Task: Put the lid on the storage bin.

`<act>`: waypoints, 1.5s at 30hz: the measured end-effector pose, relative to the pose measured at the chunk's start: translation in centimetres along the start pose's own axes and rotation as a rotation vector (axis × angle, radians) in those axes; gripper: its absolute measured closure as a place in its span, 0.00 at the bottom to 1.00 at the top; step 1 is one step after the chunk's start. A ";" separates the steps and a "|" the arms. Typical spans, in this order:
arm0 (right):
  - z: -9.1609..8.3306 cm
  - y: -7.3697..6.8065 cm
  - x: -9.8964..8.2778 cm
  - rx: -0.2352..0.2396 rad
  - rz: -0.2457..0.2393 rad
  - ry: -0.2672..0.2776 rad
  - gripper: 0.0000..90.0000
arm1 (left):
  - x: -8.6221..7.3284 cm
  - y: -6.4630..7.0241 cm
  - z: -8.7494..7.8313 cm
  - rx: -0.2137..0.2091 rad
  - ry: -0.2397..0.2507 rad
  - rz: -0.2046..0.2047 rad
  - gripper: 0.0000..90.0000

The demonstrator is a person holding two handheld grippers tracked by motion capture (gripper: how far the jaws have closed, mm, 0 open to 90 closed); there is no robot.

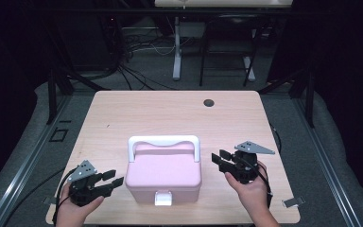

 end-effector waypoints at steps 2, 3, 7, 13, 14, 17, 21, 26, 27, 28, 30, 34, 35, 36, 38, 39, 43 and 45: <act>0.0 0.0 -0.2 0.001 0.003 -0.003 0.67 | 0.1 -0.1 0.1 0.002 0.001 -0.007 0.59; 0.0 0.1 -0.3 0.001 0.005 0.000 0.67 | 0.1 -0.2 0.3 0.006 0.000 -0.003 0.59; 0.0 0.2 -1.0 0.000 0.011 0.002 0.67 | 0.4 -0.7 1.0 0.029 -0.001 -0.003 0.57; 0.1 0.5 -1.5 -0.007 0.013 0.011 0.67 | 0.9 -1.4 2.0 0.051 0.002 -0.013 0.56; 0.1 0.5 -1.6 -0.010 0.016 0.010 0.67 | 0.9 -1.4 2.0 0.051 0.002 -0.013 0.56; 0.2 0.7 -1.9 -0.012 0.017 0.016 0.67 | 1.3 -1.9 2.6 0.060 0.003 -0.023 0.56; 0.4 0.9 -2.4 -0.017 0.021 0.019 0.67 | 1.5 -2.2 3.2 0.069 0.006 -0.030 0.56; 0.6 1.2 -2.9 -0.034 0.007 0.011 0.66 | 1.6 -2.8 4.2 0.083 -0.001 -0.046 0.56; 0.6 1.3 -3.0 -0.037 0.005 0.010 0.66 | 1.6 -2.9 4.3 0.087 0.000 -0.050 0.56; 0.6 1.4 -3.1 -0.043 0.006 0.011 0.66 | 1.7 -3.0 4.5 0.091 0.005 -0.050 0.56; 0.5 1.6 -3.2 -0.043 0.011 0.012 0.66 | 1.6 -3.0 4.6 0.088 0.005 -0.053 0.56; 0.5 1.8 -3.6 -0.046 0.011 0.011 0.65 | 1.3 -3.1 4.7 0.097 0.000 -0.048 0.56; 0.6 1.9 -3.7 -0.051 0.008 0.011 0.65 | 1.2 -3.1 4.8 0.099 0.005 -0.049 0.56; 0.6 2.0 -3.9 -0.055 0.006 0.007 0.65 | 1.0 -3.1 4.7 0.099 0.001 -0.048 0.56; 0.6 2.0 -4.1 -0.061 0.002 0.007 0.65 | 0.9 -3.1 4.7 0.100 0.002 -0.053 0.55; 0.6 2.0 -4.1 -0.061 0.002 0.007 0.65 | 0.8 -3.2 4.7 0.100 -0.003 -0.048 0.55; 0.7 2.2 -4.9 -0.070 -0.005 -0.010 0.66 | 0.1 -3.5 4.6 0.106 -0.008 -0.056 0.54; 0.8 2.2 -5.2 -0.074 0.000 -0.015 0.66 | -0.2 -3.6 4.6 0.102 -0.008 -0.056 0.53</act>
Point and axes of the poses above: each handheld gripper's, and its own axes: z roughly forward along the jaws, x roughly out of its top, y roughly to its right, the point moved 7 cm from there along z, roughly forward along the jaws, and after that the axes turned 6 degrees about x, right-handed, at the moved point
